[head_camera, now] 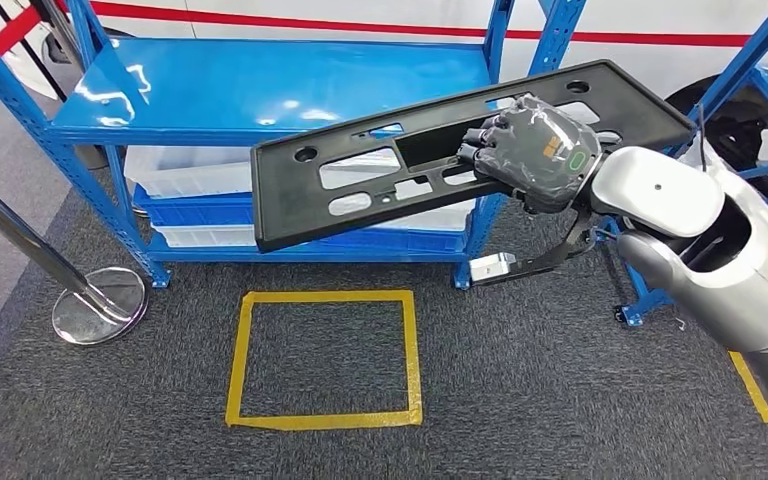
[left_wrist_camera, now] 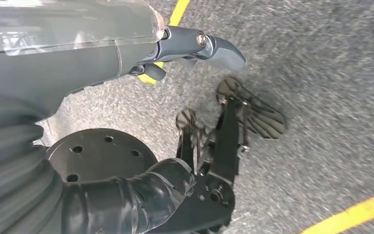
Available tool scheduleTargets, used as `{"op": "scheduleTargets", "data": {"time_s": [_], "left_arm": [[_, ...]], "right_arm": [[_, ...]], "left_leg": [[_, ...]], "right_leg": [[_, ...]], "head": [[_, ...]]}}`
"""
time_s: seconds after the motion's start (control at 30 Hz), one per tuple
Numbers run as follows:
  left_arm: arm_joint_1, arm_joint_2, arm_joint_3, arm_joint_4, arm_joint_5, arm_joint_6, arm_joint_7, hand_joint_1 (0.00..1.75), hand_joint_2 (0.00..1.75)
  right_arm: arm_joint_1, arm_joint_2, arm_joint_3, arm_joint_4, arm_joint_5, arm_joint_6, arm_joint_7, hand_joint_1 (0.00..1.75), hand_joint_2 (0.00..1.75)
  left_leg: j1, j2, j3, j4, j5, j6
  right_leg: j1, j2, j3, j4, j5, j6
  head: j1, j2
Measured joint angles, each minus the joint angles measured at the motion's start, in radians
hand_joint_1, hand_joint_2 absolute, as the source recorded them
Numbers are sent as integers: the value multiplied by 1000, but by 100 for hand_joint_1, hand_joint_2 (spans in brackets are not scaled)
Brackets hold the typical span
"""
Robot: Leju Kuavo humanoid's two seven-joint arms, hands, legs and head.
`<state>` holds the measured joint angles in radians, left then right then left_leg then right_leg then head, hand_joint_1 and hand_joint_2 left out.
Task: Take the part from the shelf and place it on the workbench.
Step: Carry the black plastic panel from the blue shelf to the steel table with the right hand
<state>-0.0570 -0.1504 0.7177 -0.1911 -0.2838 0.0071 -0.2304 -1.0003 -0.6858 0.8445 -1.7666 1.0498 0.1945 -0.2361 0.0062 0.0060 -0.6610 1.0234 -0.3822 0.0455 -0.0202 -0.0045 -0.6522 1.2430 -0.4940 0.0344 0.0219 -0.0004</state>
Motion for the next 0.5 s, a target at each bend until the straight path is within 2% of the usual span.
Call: {"op": "scheduleTargets", "data": {"time_s": [0.07,0.1,0.13,0.2,0.23,0.27,0.33,0.37,0.4,0.43,0.47,0.5], "left_arm": [[0,-1,0,0,0,0,0,0,175],[1,-2,1,0,0,0,0,0,175],[1,-2,1,0,-2,0,-1,0,175],[2,-2,3,0,-6,0,-2,0,175],[2,-2,5,0,-8,0,-3,0,175],[3,-1,6,0,-11,0,-4,0,175],[3,-1,9,0,-16,0,-6,0,175],[3,-1,10,0,-18,0,-6,0,175],[3,-1,12,0,-18,0,-6,0,175],[2,-1,13,0,-18,0,-7,0,175],[1,-1,14,0,-18,-1,-7,0,175],[0,-1,15,0,-19,0,-8,0,175]], "right_arm": [[-7,0,1,-1,-1,0,1,175,175],[-11,-1,1,-1,-2,-1,2,175,175],[-16,-2,2,-2,-6,-1,4,175,175],[-21,-4,5,-2,-17,-1,9,175,175],[-22,-4,7,-2,-24,-2,11,175,175],[-22,-4,10,-2,-30,-4,15,175,175],[-21,-4,13,-2,-38,-11,22,175,175],[-18,-6,15,-2,-40,-16,26,175,175],[-14,-7,16,-2,-42,-21,30,175,175],[-9,-8,17,-2,-43,-26,32,175,175],[-4,-9,18,-2,-44,-31,35,175,175],[1,-11,18,-2,-45,-35,36,175,175]], "left_leg": [[-3,-1,-18,1,20,-7],[-3,-1,-22,-1,31,-12],[-2,-1,-23,-5,42,-18],[-1,-3,-26,-15,57,-31],[-1,-4,-34,-8,43,-36],[-1,-5,-46,18,7,-41],[3,-6,-76,128,-99,-49],[6,-5,-87,195,-137,-53],[8,-5,-90,246,-150,-57],[10,-5,-81,272,-141,-61],[11,-5,-54,263,-117,-63],[13,-5,-10,219,-94,-63]], "right_leg": [[6,-1,107,-144,-9,-10],[10,-1,137,-195,-20,-15],[14,-1,150,-224,-28,-19],[13,-5,139,-238,-8,-30],[11,-7,132,-245,6,-37],[7,-9,122,-251,22,-45],[5,-10,94,-253,49,-54],[5,-10,78,-251,60,-55],[5,-10,61,-247,71,-54],[5,-10,44,-242,81,-51],[5,-10,26,-236,90,-48],[4,-10,9,-228,98,-44]], "head": [[-1,0],[-1,0],[-1,0],[-1,0],[-1,0],[-1,0],[-2,0],[-2,0],[-2,0],[-2,0],[-2,0],[-2,0]]}}
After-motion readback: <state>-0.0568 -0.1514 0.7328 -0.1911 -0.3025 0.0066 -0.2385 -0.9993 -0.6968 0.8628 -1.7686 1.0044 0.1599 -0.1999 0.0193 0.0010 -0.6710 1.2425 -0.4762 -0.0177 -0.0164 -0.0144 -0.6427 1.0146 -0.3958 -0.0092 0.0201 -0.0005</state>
